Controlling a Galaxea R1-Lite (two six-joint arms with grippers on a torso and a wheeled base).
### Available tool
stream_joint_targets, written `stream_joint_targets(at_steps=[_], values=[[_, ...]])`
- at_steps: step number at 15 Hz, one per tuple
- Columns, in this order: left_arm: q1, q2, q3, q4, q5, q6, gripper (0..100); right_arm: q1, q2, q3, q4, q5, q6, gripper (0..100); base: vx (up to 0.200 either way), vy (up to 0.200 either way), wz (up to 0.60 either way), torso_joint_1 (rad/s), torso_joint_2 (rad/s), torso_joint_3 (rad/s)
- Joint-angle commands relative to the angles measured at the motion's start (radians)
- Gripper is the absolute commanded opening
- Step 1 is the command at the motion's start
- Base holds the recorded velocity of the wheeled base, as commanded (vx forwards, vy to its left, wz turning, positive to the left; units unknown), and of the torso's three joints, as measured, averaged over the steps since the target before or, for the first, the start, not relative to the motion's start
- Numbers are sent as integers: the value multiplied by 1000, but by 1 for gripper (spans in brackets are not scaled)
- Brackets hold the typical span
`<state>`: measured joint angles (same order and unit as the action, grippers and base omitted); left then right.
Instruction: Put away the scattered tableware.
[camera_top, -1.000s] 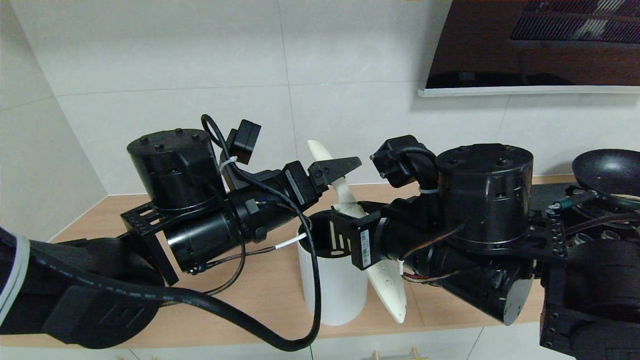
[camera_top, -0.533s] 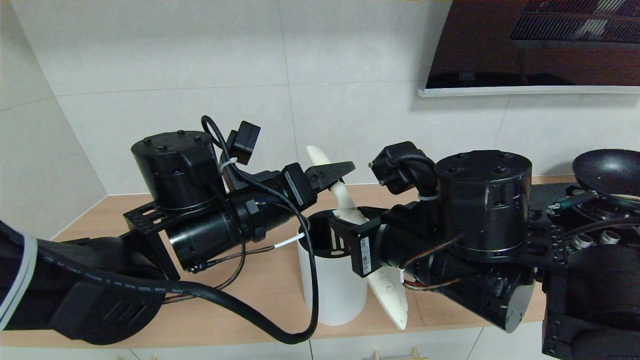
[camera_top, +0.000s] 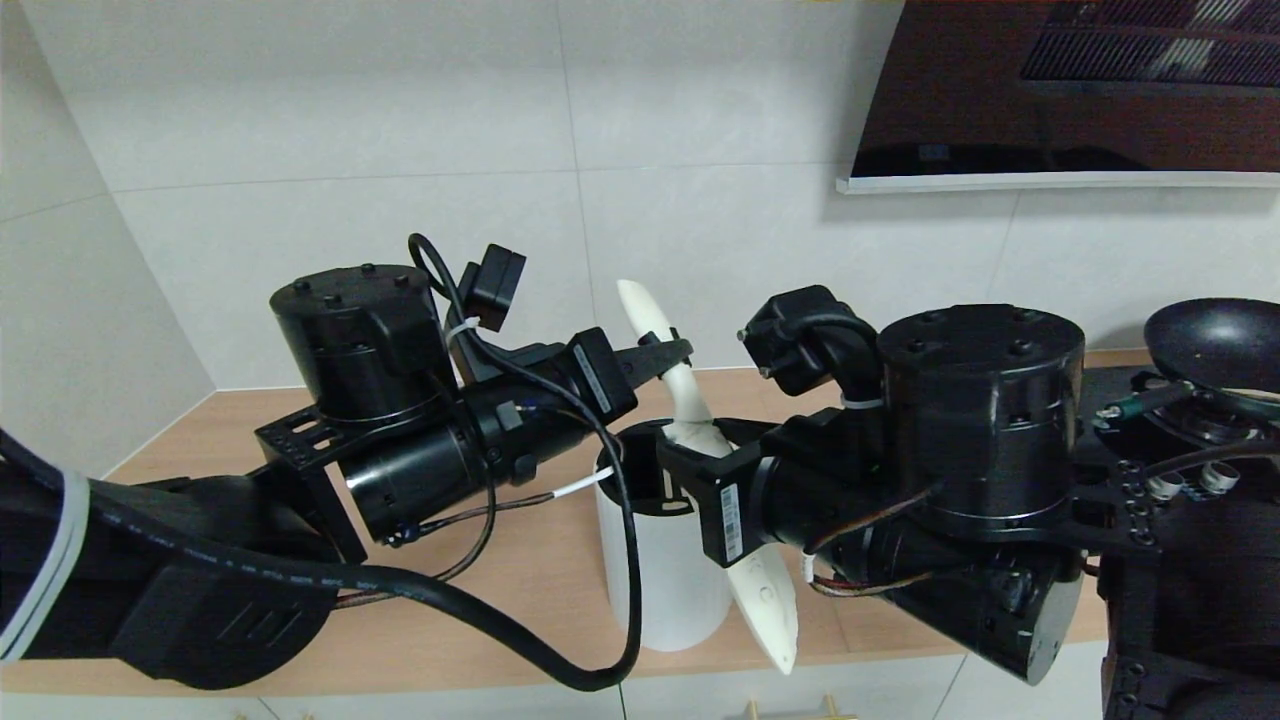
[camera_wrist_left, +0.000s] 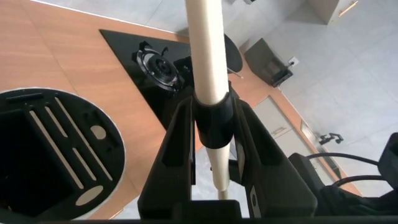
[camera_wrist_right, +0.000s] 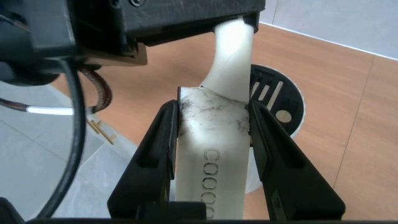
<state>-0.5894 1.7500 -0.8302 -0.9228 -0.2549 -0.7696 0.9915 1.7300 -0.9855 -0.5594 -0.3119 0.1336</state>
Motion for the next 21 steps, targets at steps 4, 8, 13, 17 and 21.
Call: stream_joint_targets(at_steps=[4,8,13,17,21], values=[[0,-17,-1,1,2,1,0,1,-9,-1,-1,1,1,0,0,0,0,0,0,0],[0,-24,-1,4,5,21,0,1,-9,-1,-1,2,4,100,0,0,0,0,0,0],[-4,-35,-81,96,178,104,0,-16,-84,21,1,2,8,100,0,0,0,0,0,0],[-29,-92,-219,280,441,276,0,-152,-230,68,29,10,4,100,0,0,0,0,0,0],[-63,-104,-276,286,612,566,0,-341,-317,146,93,28,9,100,0,0,0,0,0,0]])
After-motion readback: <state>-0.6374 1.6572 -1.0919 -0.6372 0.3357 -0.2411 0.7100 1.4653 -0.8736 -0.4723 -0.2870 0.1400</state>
